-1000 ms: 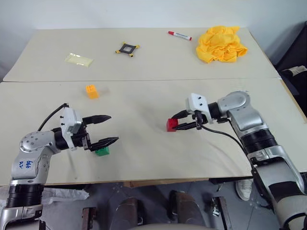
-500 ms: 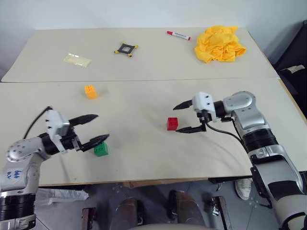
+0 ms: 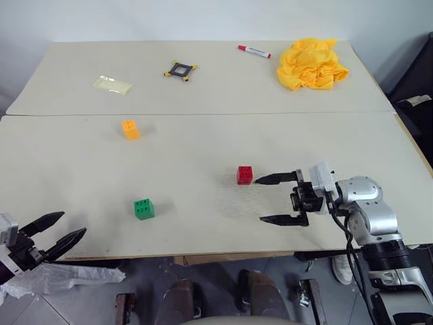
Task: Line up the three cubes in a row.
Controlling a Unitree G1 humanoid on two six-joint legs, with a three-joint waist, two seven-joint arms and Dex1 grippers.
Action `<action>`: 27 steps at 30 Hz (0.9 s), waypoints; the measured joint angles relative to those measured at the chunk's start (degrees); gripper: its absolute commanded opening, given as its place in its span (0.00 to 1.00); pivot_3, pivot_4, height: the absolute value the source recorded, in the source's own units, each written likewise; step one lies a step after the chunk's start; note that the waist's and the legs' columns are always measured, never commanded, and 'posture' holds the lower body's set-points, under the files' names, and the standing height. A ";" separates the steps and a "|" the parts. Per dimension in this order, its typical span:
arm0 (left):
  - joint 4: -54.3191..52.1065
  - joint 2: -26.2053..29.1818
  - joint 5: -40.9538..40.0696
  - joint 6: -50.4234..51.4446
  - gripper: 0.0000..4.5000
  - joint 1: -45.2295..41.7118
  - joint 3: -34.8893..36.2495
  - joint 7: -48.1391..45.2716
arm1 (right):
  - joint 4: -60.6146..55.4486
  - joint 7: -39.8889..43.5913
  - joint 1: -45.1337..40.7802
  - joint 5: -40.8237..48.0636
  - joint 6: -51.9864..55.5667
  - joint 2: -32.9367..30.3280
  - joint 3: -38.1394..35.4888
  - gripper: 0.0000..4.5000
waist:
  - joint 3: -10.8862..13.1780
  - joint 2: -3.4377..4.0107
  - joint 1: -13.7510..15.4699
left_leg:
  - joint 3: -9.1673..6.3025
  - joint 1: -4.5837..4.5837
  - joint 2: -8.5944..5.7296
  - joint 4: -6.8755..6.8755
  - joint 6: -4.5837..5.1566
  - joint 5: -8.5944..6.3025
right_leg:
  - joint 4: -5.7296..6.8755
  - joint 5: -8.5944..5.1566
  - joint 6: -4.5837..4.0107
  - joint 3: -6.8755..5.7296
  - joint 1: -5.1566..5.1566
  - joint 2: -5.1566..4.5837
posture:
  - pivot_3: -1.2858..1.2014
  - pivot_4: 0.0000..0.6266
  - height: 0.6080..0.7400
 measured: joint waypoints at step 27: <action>0.75 3.34 9.19 -3.93 0.33 -32.29 -28.99 -7.78 | -3.39 -5.96 6.04 -2.00 -2.32 -3.04 -2.25 1.00 | 0.03 0.02 1.12 | 0.32 0.03 0.07 0.06 0.03 -0.01 | 0.07 -0.02 -0.02 -0.11 -0.08 0.64 | 0.52 0.24 1.00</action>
